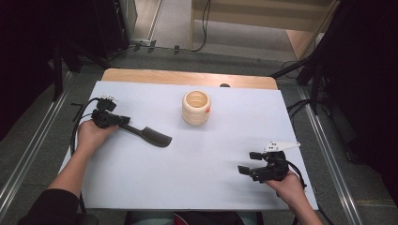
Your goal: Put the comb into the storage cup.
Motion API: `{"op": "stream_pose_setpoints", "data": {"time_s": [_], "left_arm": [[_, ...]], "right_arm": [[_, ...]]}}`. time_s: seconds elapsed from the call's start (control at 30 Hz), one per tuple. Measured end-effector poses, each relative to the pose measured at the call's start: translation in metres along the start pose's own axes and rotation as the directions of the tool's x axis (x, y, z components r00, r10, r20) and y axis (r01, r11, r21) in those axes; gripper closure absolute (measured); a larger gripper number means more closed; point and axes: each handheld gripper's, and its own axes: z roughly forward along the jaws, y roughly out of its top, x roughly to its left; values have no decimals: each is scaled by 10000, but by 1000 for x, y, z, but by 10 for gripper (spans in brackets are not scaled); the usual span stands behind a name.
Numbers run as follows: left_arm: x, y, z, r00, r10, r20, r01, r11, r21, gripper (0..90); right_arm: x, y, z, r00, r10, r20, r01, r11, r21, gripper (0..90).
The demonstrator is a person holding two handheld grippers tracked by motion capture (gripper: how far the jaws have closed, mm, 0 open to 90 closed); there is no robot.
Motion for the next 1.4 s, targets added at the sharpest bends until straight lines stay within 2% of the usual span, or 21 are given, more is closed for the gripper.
{"op": "stream_pose_setpoints", "data": {"time_s": [0.3,0.8,1.17,1.4], "left_arm": [[-1,-12,-5,9999,10,121,-11,10000,51,900],[-12,-29,-15,9992,217,346,-222,9997,141,900],[-27,-39,-17,9974,444,567,-459,9986,258,900],[-35,-42,-16,9962,363,797,-387,9988,293,900]], "right_arm": [[0,0,1,10000,-44,-35,44,10000,34,127],[1,2,2,10000,-70,-53,70,10000,34,128],[1,3,3,9999,-116,-88,116,9999,62,128],[1,4,4,9998,-170,-125,171,9998,65,127]]}}
